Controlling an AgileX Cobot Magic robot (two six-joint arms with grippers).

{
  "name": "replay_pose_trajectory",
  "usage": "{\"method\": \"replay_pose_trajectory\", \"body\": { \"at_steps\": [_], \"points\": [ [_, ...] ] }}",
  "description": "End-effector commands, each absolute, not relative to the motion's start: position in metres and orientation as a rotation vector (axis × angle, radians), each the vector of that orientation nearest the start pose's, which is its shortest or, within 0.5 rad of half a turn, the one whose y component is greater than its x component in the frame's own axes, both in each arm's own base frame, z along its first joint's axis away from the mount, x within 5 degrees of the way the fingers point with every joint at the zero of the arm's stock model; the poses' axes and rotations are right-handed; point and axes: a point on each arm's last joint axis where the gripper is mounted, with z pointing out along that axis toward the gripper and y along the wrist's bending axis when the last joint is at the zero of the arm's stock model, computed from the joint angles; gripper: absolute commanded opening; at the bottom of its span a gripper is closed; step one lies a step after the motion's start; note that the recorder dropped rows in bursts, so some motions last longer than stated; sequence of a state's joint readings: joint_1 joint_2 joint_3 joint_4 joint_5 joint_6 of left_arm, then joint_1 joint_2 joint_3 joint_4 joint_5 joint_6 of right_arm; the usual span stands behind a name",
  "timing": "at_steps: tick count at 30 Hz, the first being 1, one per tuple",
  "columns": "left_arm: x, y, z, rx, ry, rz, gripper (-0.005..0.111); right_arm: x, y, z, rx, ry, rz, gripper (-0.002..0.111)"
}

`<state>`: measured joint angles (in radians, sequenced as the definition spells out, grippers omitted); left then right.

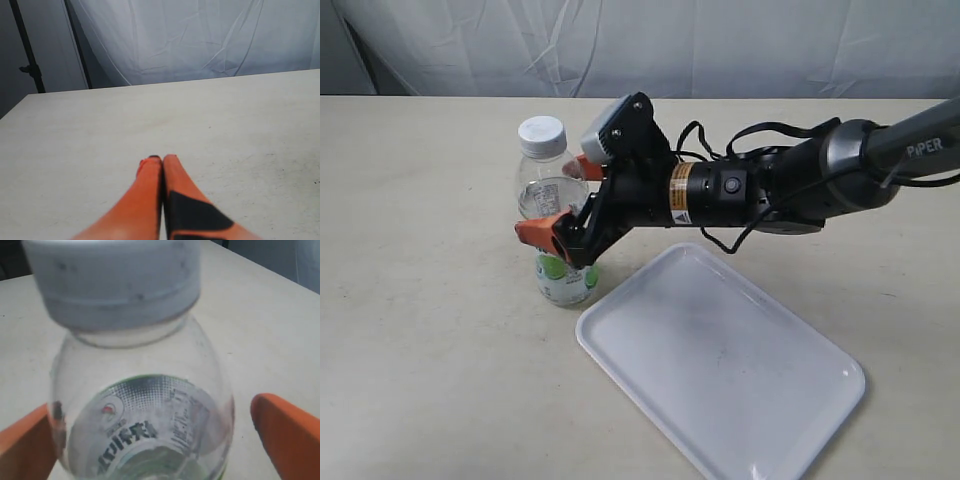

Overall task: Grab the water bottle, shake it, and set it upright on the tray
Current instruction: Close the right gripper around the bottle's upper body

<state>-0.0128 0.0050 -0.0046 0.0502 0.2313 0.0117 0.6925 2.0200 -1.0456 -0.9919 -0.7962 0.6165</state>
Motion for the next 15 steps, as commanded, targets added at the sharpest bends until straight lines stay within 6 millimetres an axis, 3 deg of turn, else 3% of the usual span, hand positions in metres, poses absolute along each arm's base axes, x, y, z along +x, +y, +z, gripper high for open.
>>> {"method": "replay_pose_trajectory", "body": {
  "at_steps": [1,9,15],
  "points": [
    [0.0556,0.0003,0.1928,0.052,1.708,0.043,0.0,0.2692,0.3055,0.1575,-1.245,1.497,0.93,0.104],
    [0.0556,0.0003,0.1928,0.052,1.708,0.043,0.0,0.2709,0.3139,0.1625,-1.052,1.561,0.926,0.104],
    [0.0556,0.0003,0.1928,0.052,1.708,0.043,0.0,0.2723,0.3128,0.16,-1.047,1.596,0.904,0.104]
  ]
}}
